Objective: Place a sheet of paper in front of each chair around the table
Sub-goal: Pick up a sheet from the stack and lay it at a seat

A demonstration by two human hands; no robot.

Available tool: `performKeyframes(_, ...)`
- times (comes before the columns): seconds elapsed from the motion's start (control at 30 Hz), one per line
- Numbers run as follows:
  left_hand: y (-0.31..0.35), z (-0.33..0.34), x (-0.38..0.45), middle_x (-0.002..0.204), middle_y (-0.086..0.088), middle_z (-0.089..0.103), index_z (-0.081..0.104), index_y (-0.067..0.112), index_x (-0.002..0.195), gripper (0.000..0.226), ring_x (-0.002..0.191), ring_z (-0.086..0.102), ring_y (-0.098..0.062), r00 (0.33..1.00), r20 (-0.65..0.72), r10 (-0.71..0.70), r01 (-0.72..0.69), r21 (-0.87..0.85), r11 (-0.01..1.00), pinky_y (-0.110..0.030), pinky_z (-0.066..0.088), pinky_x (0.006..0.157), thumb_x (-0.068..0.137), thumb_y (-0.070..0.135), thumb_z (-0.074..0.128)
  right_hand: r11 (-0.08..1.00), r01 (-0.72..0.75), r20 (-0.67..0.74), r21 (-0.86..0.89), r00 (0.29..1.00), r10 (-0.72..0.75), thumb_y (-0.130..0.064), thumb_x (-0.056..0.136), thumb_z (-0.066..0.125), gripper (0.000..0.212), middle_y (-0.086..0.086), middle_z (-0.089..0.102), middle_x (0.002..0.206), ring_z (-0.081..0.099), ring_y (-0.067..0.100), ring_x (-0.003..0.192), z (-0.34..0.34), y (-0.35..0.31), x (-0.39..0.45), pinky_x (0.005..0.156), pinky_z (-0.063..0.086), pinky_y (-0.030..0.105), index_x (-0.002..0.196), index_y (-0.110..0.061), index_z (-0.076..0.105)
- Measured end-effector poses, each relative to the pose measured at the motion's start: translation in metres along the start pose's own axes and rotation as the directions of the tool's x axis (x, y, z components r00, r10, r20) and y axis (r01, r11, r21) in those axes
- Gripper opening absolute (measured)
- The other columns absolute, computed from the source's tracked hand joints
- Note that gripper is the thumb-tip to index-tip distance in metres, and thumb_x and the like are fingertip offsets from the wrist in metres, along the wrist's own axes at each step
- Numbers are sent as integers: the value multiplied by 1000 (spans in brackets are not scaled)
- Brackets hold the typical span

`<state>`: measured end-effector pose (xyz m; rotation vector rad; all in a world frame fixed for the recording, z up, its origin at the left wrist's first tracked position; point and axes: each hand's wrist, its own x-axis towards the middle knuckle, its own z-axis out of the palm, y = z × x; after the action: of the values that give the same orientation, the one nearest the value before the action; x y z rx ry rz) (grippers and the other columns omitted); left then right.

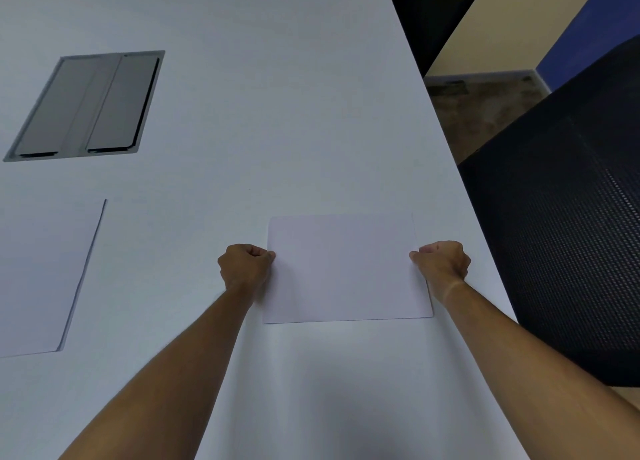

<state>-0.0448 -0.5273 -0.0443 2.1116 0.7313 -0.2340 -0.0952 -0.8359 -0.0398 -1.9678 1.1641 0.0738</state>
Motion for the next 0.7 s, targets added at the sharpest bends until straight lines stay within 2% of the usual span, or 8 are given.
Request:
performKeyframes(0.13,-1,0,0,69,5,68,71,17,65,13,67,62,-9,1000,-17,0,0,11,1000,-31,54,75,73,23,79,1000,24,-4,2,1000,-24,-11,80,78,19,14,73,102,65,33,103,0,1,-1,89,57,46,96,-3,74)
performKeyframes(0.33,-1,1,0,70,7,68,72,18,66,11,77,66,-18,1000,-12,11,-11,40,999,-34,56,77,72,22,79,998,56,-22,-9,998,-57,-9,79,78,15,12,74,100,65,30,103,-1,0,-5,89,56,47,93,-2,76)
performKeyframes(0.5,-2,2,1,69,7,66,71,18,67,11,79,66,-19,1000,-25,16,-15,66,998,-31,53,76,71,23,79,996,85,-22,-32,996,-85,-10,80,78,14,12,75,99,66,30,102,-1,3,-4,89,56,47,91,-2,76)
performKeyframes(0.6,-3,1,1,72,7,66,71,17,70,11,82,66,-20,999,-32,26,-24,68,997,-30,51,76,71,24,79,994,105,-31,-36,994,-106,-13,83,76,12,10,74,85,67,31,93,0,3,-6,84,57,45,82,-1,76)
performKeyframes(0.67,-5,-1,-1,78,4,68,71,16,75,14,85,66,-21,998,-30,54,-52,69,996,-31,52,78,72,27,78,990,137,-52,-22,989,-138,-17,86,71,23,8,69,71,65,32,88,1,4,-9,77,56,40,72,1,72)
performKeyframes(0.7,-6,-3,-2,81,1,69,71,14,81,17,86,66,-22,995,-22,94,-92,83,992,-33,52,80,74,29,77,986,163,-59,-18,985,-164,-19,88,68,26,8,69,71,65,32,88,0,4,-12,76,53,37,72,1,71)
